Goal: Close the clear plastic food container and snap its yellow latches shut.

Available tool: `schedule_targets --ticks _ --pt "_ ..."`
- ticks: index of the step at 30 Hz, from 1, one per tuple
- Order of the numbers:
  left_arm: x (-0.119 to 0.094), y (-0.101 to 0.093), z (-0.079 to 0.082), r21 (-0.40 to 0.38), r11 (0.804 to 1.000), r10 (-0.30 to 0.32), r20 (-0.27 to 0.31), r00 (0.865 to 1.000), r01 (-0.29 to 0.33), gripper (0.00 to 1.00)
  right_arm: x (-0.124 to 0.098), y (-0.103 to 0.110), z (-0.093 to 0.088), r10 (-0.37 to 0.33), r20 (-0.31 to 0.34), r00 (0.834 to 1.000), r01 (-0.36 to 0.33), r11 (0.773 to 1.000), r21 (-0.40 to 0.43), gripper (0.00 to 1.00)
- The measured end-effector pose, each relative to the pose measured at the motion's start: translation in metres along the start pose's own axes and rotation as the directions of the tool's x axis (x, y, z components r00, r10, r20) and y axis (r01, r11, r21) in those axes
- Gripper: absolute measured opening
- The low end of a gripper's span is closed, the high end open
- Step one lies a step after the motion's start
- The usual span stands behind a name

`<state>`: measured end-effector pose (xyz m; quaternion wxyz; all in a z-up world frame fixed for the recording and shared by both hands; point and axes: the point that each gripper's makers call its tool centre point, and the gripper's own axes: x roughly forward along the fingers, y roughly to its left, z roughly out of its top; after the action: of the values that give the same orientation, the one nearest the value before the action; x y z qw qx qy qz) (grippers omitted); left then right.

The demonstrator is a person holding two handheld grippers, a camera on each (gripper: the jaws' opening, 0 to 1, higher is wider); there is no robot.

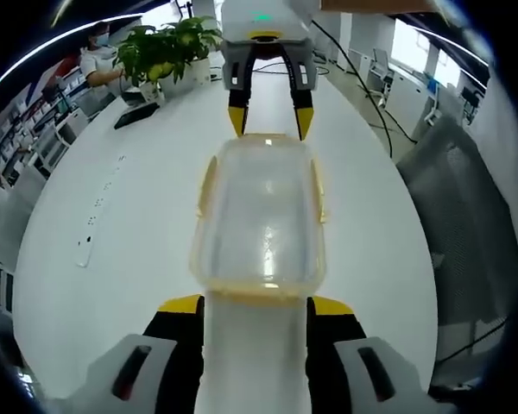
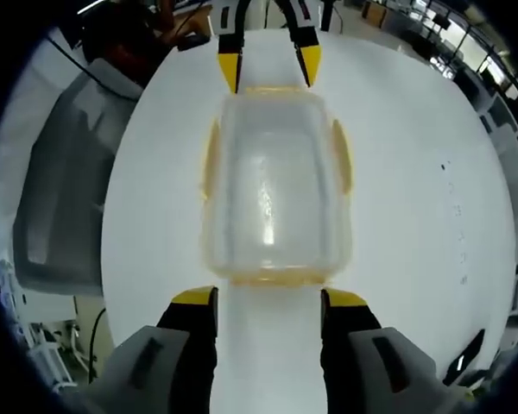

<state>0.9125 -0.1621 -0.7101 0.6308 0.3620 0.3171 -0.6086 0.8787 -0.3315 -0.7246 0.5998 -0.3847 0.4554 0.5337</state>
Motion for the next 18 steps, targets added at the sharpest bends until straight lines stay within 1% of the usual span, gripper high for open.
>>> schedule_targets --ticks 2,5,9,12,14,15,16,17,18 --pt "-0.004 0.001 0.003 -0.015 1.000 0.018 0.014 1.000 -0.017 0.41 -0.004 0.000 0.003 -0.018 0.041 0.999 0.017 0.999 0.032 0.39" --pt "-0.009 0.000 0.006 -0.034 0.999 0.026 0.028 0.999 -0.025 0.41 -0.009 0.001 0.004 -0.034 0.073 0.997 0.029 0.997 0.066 0.38" --pt "-0.015 0.000 0.012 -0.102 0.993 0.058 0.065 0.996 -0.051 0.39 -0.015 0.000 0.007 -0.072 0.123 0.990 0.057 0.991 0.124 0.37" --pt "-0.020 0.004 0.015 -0.184 0.979 0.107 0.098 0.989 -0.087 0.38 -0.019 -0.002 0.012 -0.113 0.176 0.978 0.078 0.978 0.194 0.35" --pt "-0.024 0.008 0.020 -0.283 0.954 0.148 0.143 0.979 -0.103 0.38 -0.022 -0.006 0.014 -0.158 0.213 0.964 0.100 0.961 0.259 0.33" --pt "-0.025 0.009 0.022 -0.343 0.934 0.169 0.173 0.970 -0.102 0.38 -0.024 -0.009 0.016 -0.186 0.238 0.953 0.109 0.946 0.305 0.32" --pt "-0.026 0.010 0.022 -0.378 0.920 0.184 0.180 0.966 -0.105 0.38 -0.024 -0.011 0.017 -0.207 0.252 0.945 0.116 0.935 0.336 0.32" --pt "-0.026 0.013 0.020 -0.412 0.903 0.213 0.183 0.960 -0.122 0.39 -0.025 -0.013 0.017 -0.237 0.271 0.933 0.125 0.918 0.375 0.32" --pt "-0.026 0.013 0.019 -0.427 0.895 0.228 0.183 0.956 -0.131 0.39 -0.024 -0.013 0.017 -0.251 0.280 0.927 0.126 0.909 0.396 0.32"
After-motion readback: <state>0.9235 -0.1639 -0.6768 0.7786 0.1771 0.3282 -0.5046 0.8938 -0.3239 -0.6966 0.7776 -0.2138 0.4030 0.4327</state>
